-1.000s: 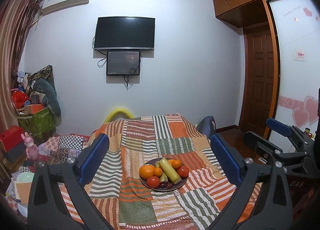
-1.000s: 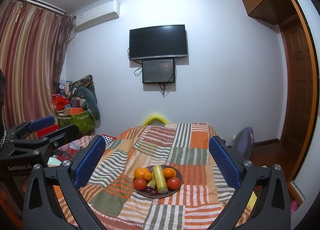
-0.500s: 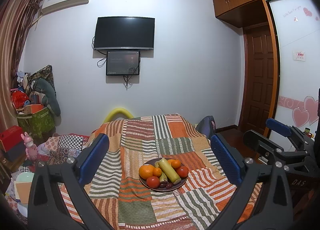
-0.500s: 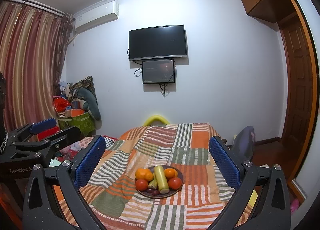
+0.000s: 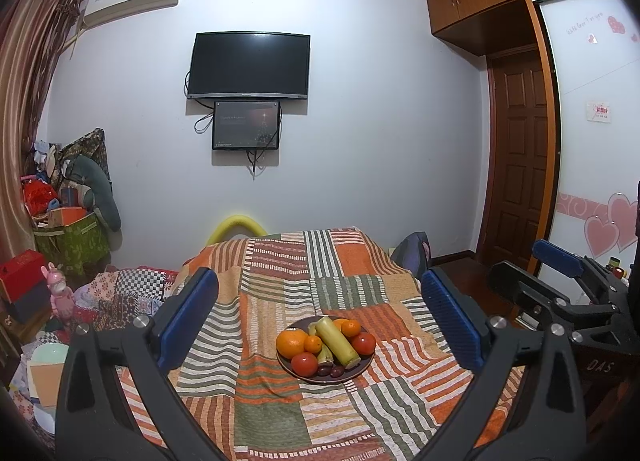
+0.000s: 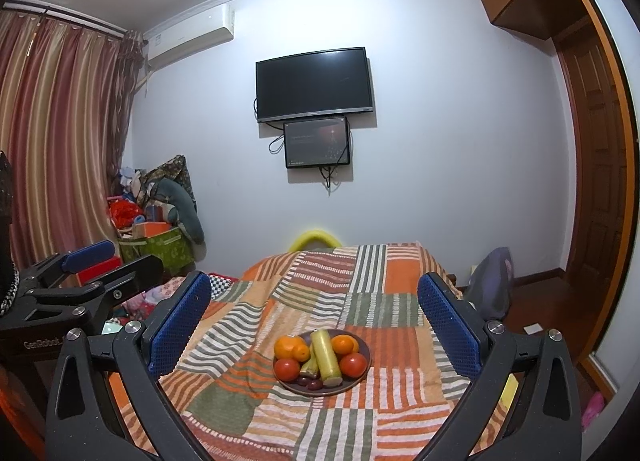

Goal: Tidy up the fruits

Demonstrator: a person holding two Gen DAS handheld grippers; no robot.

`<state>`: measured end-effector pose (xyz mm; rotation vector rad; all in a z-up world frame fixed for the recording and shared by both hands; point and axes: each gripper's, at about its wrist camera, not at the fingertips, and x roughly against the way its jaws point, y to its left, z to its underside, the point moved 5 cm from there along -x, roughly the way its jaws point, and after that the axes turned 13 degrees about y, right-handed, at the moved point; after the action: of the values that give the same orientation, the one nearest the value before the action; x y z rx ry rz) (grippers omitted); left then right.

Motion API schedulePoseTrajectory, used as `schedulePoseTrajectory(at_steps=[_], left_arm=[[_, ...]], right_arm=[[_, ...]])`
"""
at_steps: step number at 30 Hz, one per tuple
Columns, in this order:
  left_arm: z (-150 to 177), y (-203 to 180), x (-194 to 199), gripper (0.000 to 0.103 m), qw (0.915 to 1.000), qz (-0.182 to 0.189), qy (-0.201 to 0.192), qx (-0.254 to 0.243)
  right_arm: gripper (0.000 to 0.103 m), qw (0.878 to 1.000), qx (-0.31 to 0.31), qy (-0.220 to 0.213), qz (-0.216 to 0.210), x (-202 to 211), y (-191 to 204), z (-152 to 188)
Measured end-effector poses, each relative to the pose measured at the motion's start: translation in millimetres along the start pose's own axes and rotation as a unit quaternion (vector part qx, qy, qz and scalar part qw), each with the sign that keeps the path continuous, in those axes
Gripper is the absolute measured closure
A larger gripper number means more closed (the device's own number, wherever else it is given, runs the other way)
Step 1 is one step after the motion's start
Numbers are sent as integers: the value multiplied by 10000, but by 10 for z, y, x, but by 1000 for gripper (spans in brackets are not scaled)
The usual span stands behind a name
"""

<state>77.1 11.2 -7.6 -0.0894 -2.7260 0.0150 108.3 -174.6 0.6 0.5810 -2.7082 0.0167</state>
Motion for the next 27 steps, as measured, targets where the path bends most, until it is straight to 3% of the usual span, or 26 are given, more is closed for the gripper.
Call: schedulePoseTrajectory(at_steps=[27], left_arm=[[2, -21, -4, 0, 10000, 9, 15, 53]], right_arm=[[0, 10000, 21, 16, -10, 17, 18, -13]])
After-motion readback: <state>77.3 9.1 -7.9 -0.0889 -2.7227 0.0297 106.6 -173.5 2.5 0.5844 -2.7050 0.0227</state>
